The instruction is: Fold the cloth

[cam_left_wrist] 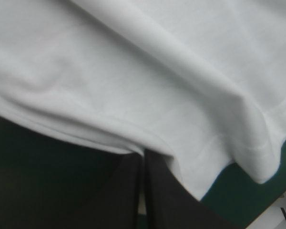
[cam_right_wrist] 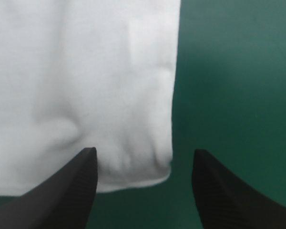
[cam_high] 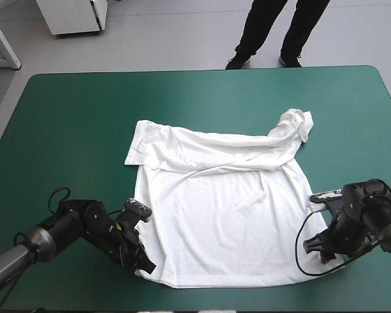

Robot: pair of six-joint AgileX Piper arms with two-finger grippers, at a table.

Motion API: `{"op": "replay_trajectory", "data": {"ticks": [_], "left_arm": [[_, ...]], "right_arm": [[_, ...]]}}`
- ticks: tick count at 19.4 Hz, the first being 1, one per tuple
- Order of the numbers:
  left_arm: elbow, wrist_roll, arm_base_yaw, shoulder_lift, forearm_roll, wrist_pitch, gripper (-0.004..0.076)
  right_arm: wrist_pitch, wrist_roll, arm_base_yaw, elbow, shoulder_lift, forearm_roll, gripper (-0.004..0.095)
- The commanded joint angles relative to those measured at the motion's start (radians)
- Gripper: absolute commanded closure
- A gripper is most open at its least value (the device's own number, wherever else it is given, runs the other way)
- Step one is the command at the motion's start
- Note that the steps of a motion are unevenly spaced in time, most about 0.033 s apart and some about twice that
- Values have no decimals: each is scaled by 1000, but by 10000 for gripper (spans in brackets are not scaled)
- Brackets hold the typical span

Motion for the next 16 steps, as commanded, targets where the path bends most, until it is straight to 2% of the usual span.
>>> {"op": "replay_trajectory", "data": {"ticks": [1,4,6,7,8,10,11,16], "left_arm": [[60,-1,-24,51,8,-11,726],[60,-1,-24,50,8,-4,726],[60,-1,-24,50,10,-2,726],[60,-3,-24,50,10,-2,726],[59,-3,-24,50,10,0,726],[47,-5,-24,50,10,1,726],[41,-5,-24,50,10,2,726],[-49,-39,-24,24,62,63,727]], "right_arm": [[-51,-1,0,-1,59,15,344],[-86,-7,0,16,132,70,345],[-92,-39,0,23,170,127,388],[-96,-53,0,23,181,152,512],[-100,-55,0,23,184,154,589],[-102,-75,0,23,184,161,862],[-100,-82,0,23,184,161,920],[-69,-82,0,17,137,188,924]]}}
